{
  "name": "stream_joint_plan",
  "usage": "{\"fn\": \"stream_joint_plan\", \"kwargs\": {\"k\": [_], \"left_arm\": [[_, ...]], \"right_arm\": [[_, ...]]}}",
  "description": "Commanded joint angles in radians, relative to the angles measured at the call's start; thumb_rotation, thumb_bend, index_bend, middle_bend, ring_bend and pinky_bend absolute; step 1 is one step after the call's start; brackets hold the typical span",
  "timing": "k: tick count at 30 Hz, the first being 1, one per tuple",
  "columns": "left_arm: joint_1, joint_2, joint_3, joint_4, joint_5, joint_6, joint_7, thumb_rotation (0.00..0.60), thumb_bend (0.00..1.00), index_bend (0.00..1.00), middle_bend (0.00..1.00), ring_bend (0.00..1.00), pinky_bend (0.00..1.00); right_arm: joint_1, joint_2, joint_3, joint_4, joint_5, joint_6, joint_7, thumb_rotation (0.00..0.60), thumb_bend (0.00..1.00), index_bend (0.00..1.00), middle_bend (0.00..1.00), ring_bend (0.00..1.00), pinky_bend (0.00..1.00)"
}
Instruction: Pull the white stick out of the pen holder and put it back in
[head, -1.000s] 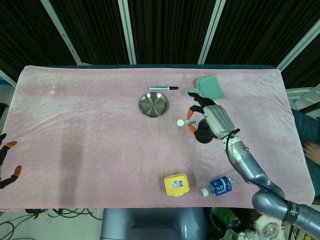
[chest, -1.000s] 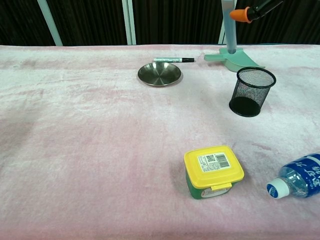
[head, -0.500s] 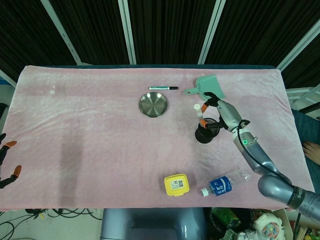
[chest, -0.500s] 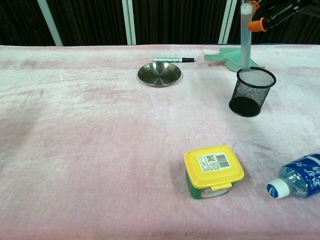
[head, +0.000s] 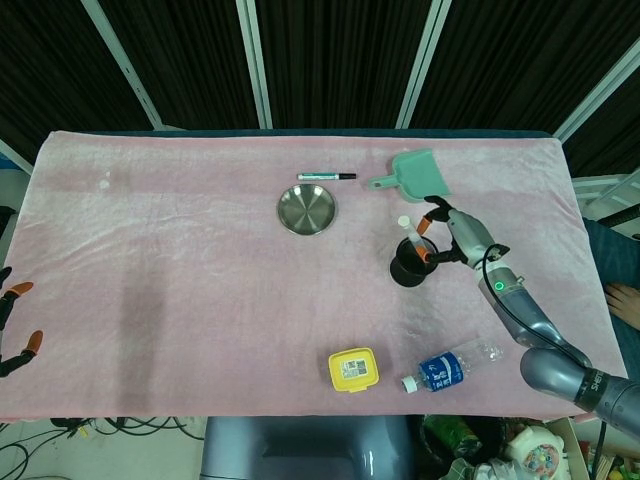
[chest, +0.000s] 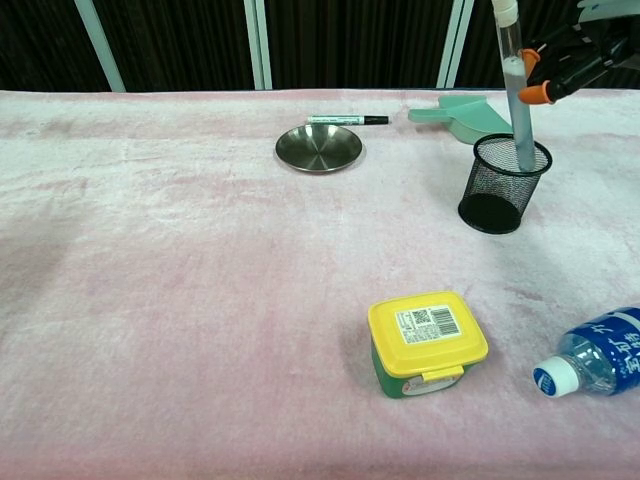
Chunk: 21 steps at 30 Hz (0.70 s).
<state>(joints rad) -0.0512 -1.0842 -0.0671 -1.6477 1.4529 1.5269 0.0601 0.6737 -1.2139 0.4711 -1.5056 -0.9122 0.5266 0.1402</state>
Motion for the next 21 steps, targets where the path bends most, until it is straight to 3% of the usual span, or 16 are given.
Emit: {"fn": "stream_joint_plan", "kwargs": {"k": [1, 21], "left_arm": [[0.000, 0.000, 0.000, 0.000, 0.000, 0.001, 0.000, 0.600, 0.34, 0.19, 0.02, 0.01, 0.00], [0.000, 0.000, -0.001, -0.001, 0.000, 0.001, 0.001, 0.600, 0.34, 0.19, 0.02, 0.01, 0.00]], "right_arm": [[0.009, -0.010, -0.020, 0.019, -0.013, 0.006, 0.011, 0.600, 0.34, 0.68, 0.09, 0.17, 0.16], [0.045, -0.092, -0.108, 0.132, -0.030, 0.001, 0.085, 0.600, 0.35, 0.68, 0.09, 0.17, 0.16]]}}
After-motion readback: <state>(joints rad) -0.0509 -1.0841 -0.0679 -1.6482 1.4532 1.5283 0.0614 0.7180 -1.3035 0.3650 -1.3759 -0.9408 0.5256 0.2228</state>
